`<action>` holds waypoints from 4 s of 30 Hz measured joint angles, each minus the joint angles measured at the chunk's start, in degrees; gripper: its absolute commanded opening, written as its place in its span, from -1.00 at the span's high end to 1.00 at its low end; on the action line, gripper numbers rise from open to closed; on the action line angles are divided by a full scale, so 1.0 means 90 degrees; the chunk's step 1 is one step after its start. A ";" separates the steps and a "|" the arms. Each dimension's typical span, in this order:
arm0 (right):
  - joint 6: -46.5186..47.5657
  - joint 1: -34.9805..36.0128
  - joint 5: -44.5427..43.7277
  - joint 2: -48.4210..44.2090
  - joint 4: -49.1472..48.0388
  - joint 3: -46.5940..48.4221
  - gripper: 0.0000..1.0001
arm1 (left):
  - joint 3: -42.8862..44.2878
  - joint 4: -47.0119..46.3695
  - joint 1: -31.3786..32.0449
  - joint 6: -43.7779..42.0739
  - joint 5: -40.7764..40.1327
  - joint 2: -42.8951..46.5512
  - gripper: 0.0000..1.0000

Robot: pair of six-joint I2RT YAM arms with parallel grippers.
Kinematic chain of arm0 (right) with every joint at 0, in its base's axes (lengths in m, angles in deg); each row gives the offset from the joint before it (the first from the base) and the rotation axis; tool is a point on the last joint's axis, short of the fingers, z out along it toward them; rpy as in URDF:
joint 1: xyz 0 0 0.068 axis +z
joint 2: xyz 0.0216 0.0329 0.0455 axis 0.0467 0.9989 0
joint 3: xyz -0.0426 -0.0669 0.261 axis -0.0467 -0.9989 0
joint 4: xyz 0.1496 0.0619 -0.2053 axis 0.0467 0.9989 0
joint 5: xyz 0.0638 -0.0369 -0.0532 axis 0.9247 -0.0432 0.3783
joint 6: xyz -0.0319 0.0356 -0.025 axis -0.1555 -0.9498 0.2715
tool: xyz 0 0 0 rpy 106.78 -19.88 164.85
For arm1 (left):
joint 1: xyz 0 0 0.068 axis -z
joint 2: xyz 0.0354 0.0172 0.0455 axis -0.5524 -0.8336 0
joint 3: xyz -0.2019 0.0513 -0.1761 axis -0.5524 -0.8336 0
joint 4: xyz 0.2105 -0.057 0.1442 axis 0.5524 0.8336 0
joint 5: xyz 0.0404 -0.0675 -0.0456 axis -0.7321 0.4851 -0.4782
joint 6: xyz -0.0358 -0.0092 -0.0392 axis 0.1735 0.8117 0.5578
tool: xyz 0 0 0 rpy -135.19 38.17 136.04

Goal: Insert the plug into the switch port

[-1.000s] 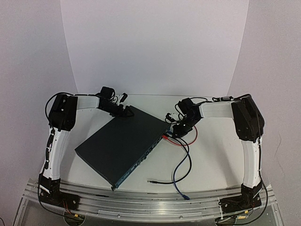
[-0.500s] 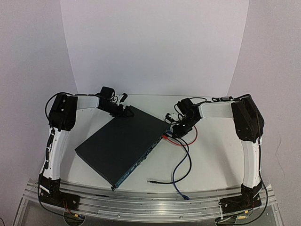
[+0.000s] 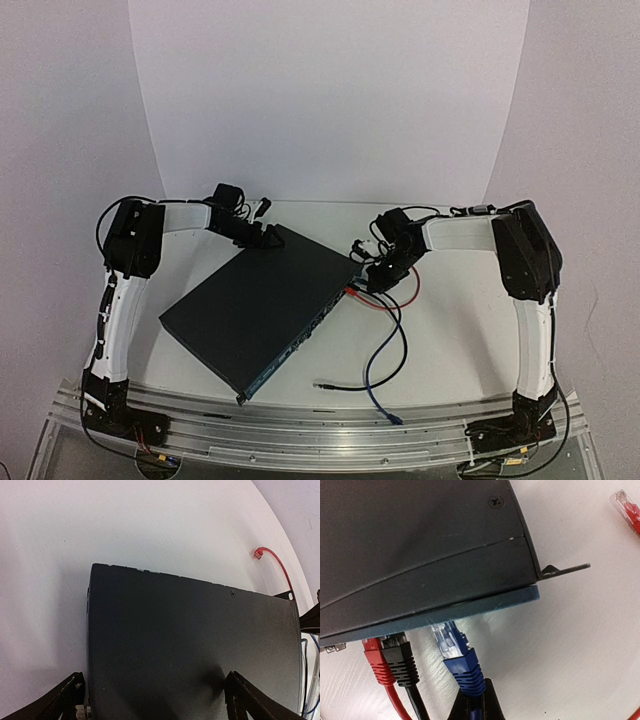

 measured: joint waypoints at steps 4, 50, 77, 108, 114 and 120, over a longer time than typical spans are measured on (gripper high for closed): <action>-0.0115 -0.0002 0.0066 0.0000 0.0004 0.0000 1.00 | 0.0109 0.0099 -0.0002 -0.0003 0.0015 -0.0053 -0.91; -0.0933 -0.0097 0.0933 0.0135 0.0281 0.0325 1.00 | 0.0359 0.0275 -0.0042 -0.0110 0.0222 -0.0203 -0.84; -0.0463 -0.0158 0.1128 0.0558 0.0857 0.0974 1.00 | 0.1036 0.0795 -0.0114 -0.0290 0.0631 -0.0591 -0.66; -0.0595 -0.0168 0.1137 0.0986 0.1643 0.1739 0.83 | 0.1157 0.0813 -0.0059 -0.0568 0.0538 -0.0658 -0.83; -0.0544 -0.0151 0.0994 0.0862 0.1314 0.1474 0.77 | 0.0798 0.0363 0.0025 -0.0259 0.0173 -0.0469 -0.89; -0.0510 -0.0143 0.0887 0.0721 0.0944 0.1179 0.67 | 0.0714 0.0081 0.0176 -0.0071 -0.0314 -0.0389 -0.99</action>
